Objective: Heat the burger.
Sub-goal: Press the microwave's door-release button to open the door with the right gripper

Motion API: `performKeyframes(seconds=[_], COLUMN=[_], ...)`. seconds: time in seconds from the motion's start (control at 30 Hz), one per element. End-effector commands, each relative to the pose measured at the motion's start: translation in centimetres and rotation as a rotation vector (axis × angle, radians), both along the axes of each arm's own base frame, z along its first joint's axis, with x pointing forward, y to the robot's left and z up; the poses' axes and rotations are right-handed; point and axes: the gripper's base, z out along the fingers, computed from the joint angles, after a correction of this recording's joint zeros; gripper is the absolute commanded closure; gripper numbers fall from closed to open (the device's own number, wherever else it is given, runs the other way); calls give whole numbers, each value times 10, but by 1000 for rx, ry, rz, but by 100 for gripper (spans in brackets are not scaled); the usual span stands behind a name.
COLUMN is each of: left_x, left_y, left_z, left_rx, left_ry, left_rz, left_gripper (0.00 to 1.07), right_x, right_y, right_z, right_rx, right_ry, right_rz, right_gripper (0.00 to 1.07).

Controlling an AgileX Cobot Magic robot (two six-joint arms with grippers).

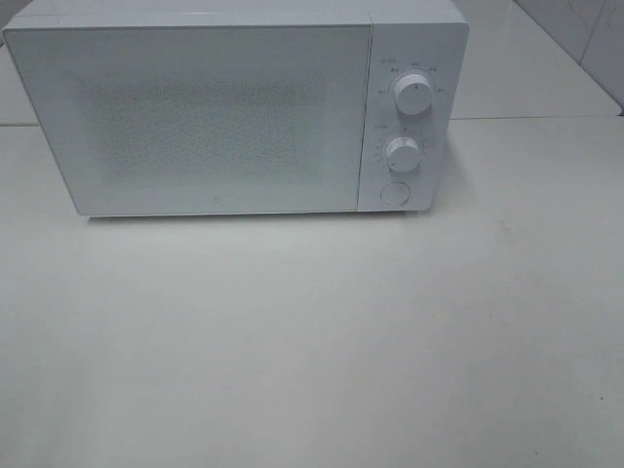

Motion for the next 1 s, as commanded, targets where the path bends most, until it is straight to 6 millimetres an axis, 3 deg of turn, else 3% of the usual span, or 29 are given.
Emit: performKeyframes(seconds=[0.03, 0.4, 0.47, 0.57, 0.8, 1.0], left_x=[0, 0, 0, 0, 0, 0], left_y=[-1, -1, -1, -1, -1, -1], left_z=[-1, -1, -1, -1, -1, -1], left_rx=[-7, -7, -7, -7, -7, -7], left_ry=[1, 1, 1, 1, 1, 1], left_rz=[-7, -7, -7, -7, -7, -7], left_gripper=[25, 25, 25, 25, 25, 25], right_x=[-3, -3, -5, -5, 23, 53], right_y=[-1, -1, 0, 0, 2, 5], right_z=[0, 3, 19, 24, 36, 28], right_rx=[3, 5, 20, 27, 25, 23], right_ry=[-39, -53, -152, -173, -204, -181], right_rz=[-12, -11, -7, -3, -5, -5], right_gripper=[35, 35, 35, 35, 35, 35])
